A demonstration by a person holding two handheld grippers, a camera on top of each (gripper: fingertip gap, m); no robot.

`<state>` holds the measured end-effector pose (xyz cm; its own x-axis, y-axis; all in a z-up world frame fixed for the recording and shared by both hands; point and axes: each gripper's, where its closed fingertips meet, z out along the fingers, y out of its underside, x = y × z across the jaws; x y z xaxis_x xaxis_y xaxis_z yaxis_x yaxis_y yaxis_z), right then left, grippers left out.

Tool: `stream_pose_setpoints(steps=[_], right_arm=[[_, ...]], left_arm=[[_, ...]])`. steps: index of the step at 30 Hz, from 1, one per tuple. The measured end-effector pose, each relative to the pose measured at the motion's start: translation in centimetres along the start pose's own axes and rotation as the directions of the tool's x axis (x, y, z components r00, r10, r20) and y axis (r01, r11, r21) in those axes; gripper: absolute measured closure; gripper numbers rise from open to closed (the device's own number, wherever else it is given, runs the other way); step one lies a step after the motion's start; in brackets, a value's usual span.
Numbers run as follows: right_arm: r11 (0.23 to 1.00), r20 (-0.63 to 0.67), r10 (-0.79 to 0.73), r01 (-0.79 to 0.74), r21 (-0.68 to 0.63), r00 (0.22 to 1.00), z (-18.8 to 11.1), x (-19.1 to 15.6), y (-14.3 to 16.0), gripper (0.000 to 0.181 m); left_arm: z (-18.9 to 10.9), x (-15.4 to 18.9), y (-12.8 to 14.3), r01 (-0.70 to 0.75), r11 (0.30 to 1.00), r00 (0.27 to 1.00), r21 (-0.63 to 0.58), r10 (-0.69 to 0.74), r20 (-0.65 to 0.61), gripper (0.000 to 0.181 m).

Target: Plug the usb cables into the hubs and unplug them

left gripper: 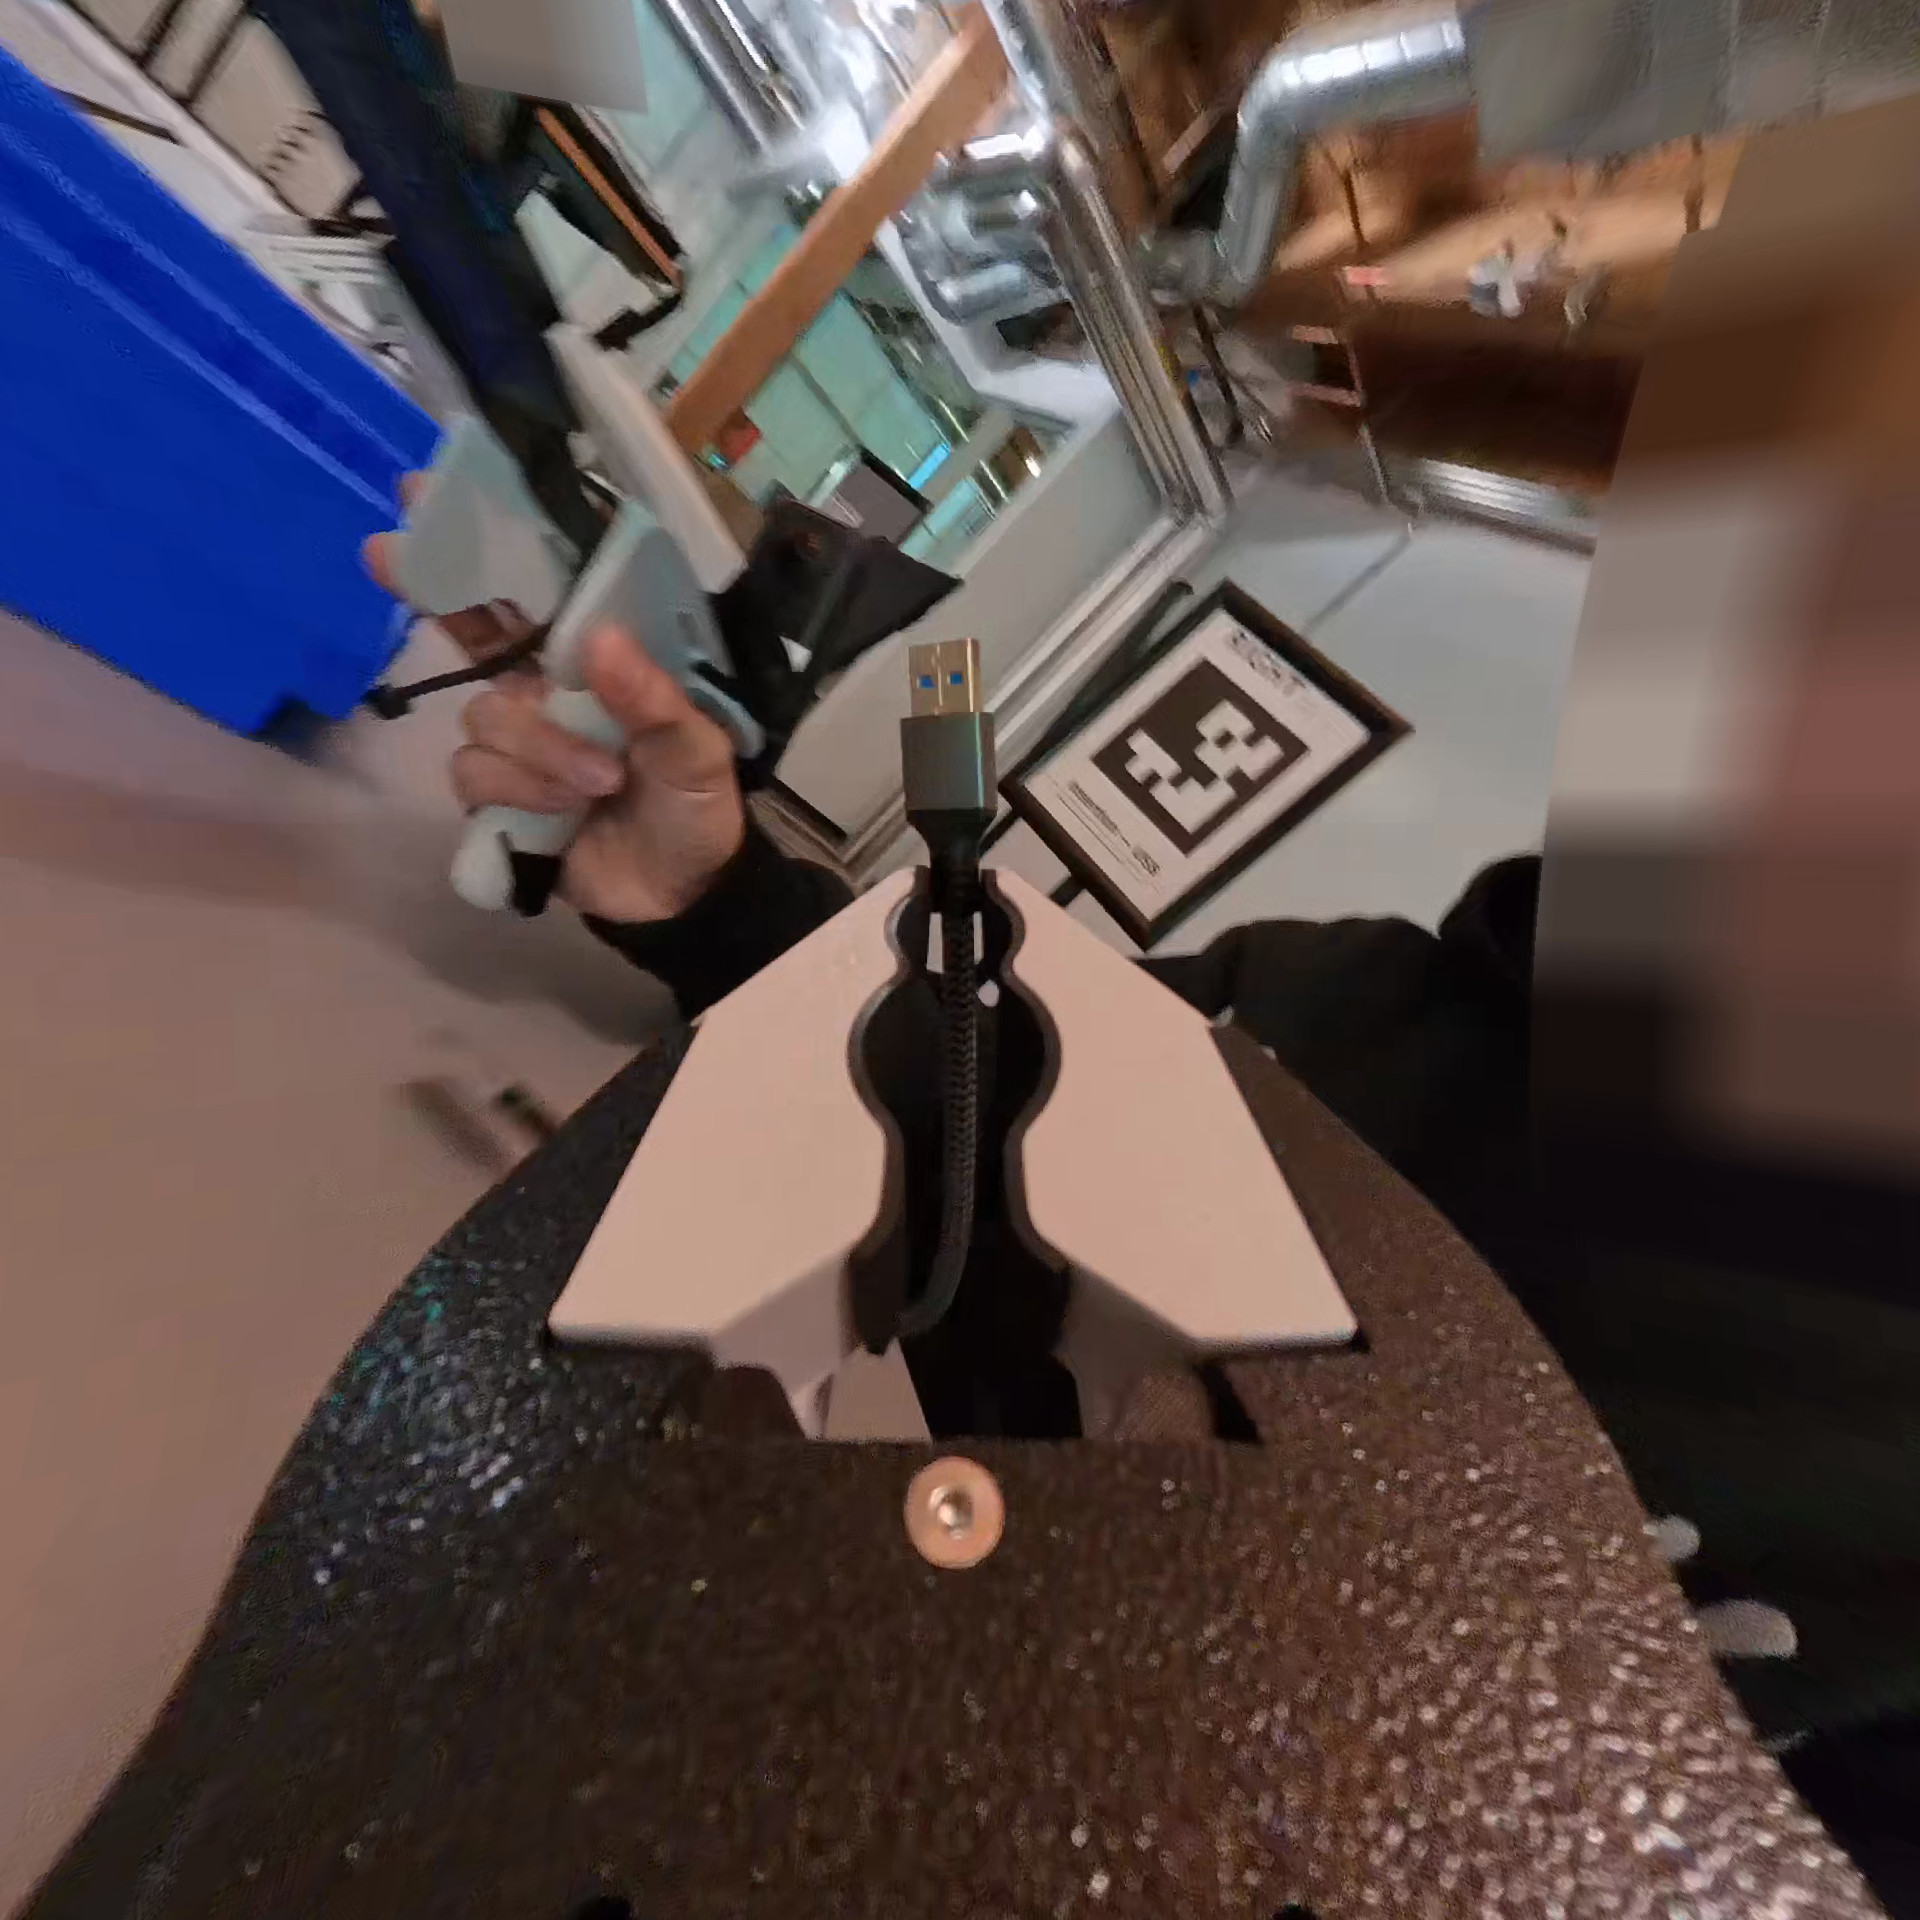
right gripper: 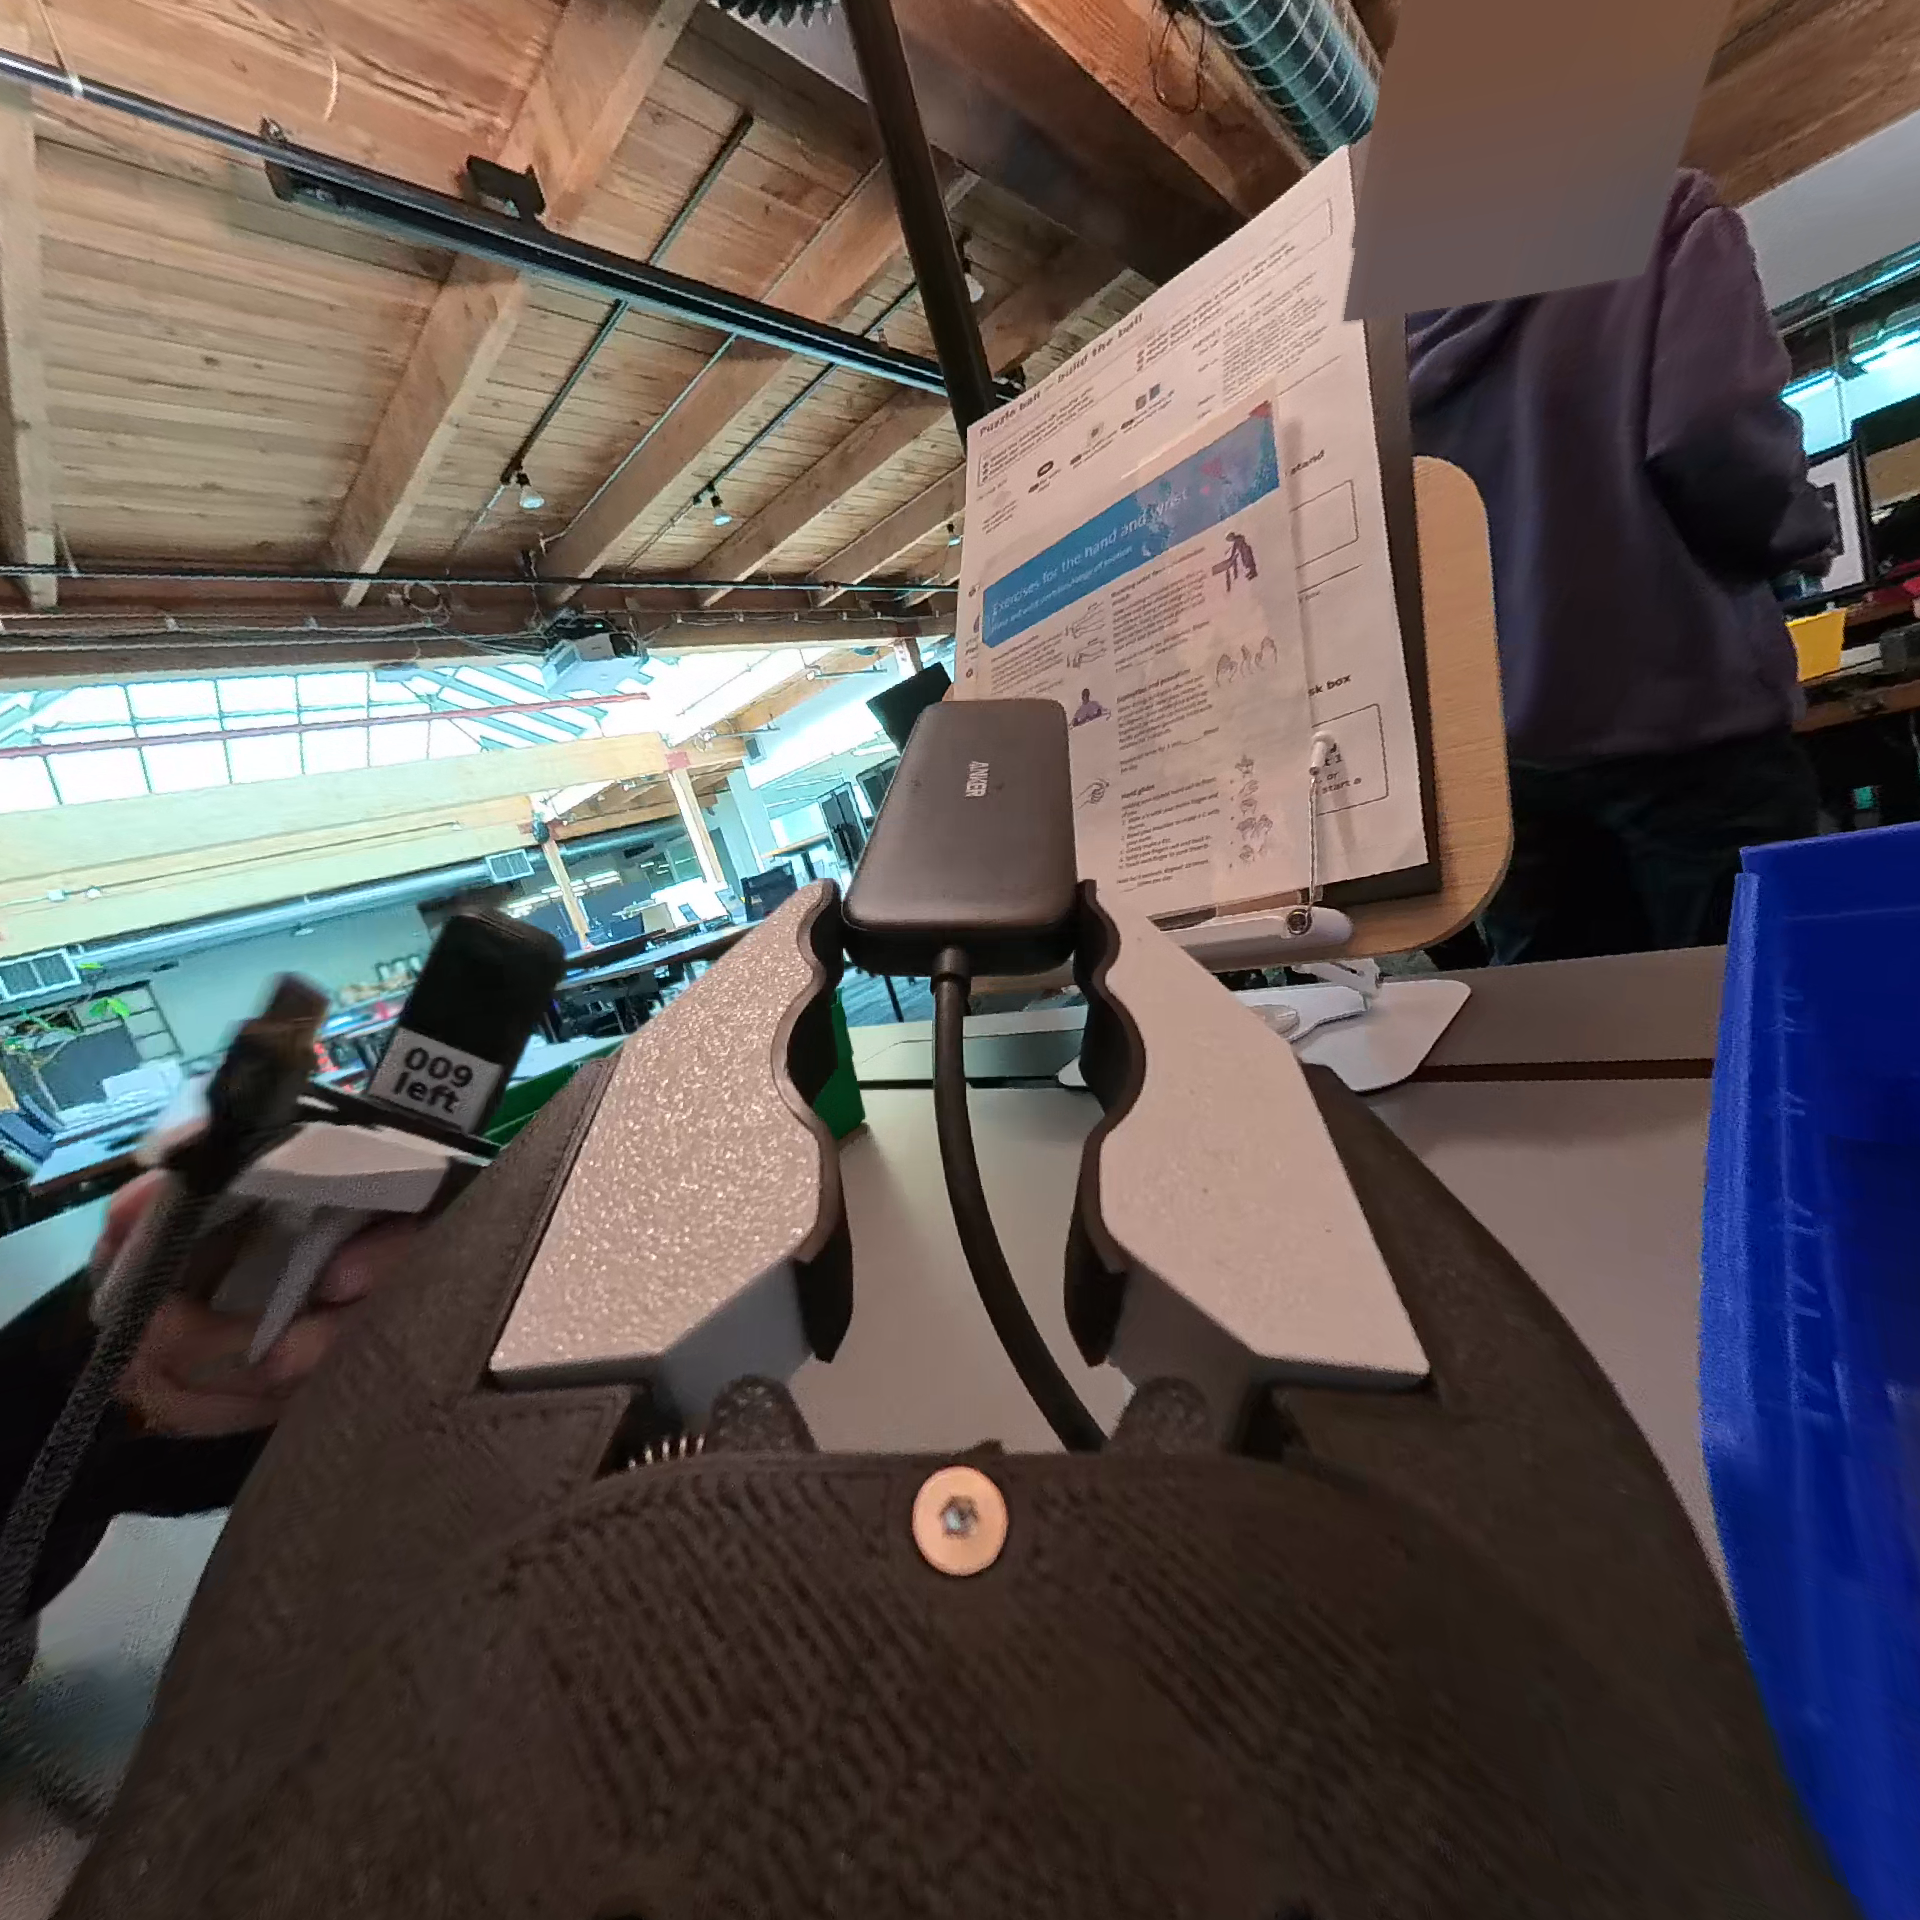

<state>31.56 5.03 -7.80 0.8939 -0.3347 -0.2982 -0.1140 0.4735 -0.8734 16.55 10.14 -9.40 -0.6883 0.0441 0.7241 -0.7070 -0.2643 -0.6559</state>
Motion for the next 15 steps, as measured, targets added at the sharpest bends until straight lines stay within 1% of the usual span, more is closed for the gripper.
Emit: stream_pose_setpoints(steps=[1,2,4,6,7,9,11,12,13,15], right_arm=[[1.0,0.003,-0.004,0.004,-0.006,1.0,0.0,-0.1,0.1,0.138],[1.0,0.005,-0.01,0.01,-0.011,1.0,0.1,-0.2,0.3,0.138],[0.999,0.011,-0.029,0.029,-0.025,1.0,0.2,-0.5,0.6,0.139],[0.998,0.015,-0.051,0.052,-0.034,0.999,0.3,-0.7,0.7,0.139],[0.998,0.018,-0.059,0.059,-0.037,0.998,0.3,-0.8,0.8,0.138],[0.997,0.023,-0.059,0.06,-0.039,0.998,0.4,-0.9,0.8,0.138],[0.998,0.024,-0.056,0.057,-0.042,0.998,0.4,-0.9,0.9,0.138],[0.997,0.023,-0.056,0.057,-0.045,0.998,0.4,-0.9,1.0,0.138],[0.997,0.026,-0.057,0.059,-0.047,0.998,0.4,-1.0,1.0,0.138],[0.997,0.025,-0.063,0.065,-0.051,0.998,0.5,-1.0,1.1,0.138]], left_arm=[[-0.6,-1.5,-0.2,0.028,0.999,0.998,0.02,-0.029,0.061,0.175],[-1.3,-3.4,-0.1,0.042,0.999,0.987,0.026,-0.046,0.155,0.174],[-2.9,-6.9,0.6,0.038,0.999,0.936,-0.011,-0.032,0.351,0.174],[-5.1,-10.4,0.9,-0.004,0.998,0.821,-0.063,0.039,0.57,0.174],[-6.0,-11.6,0.9,-0.028,0.995,0.758,-0.095,0.083,0.646,0.173],[-7.2,-13.3,1.1,-0.046,0.987,0.656,-0.154,0.146,0.741,0.17],[-7.7,-14.6,1.1,-0.068,0.978,0.579,-0.196,0.199,0.791,0.164],[-8.0,-15.3,1.2,-0.061,0.977,0.535,-0.205,0.206,0.82,0.158],[-8.3,-16.0,1.4,-0.041,0.977,0.493,-0.211,0.203,0.846,0.149],[-8.9,-16.9,2.0,-0.011,0.971,0.416,-0.238,0.221,0.882,0.14]])
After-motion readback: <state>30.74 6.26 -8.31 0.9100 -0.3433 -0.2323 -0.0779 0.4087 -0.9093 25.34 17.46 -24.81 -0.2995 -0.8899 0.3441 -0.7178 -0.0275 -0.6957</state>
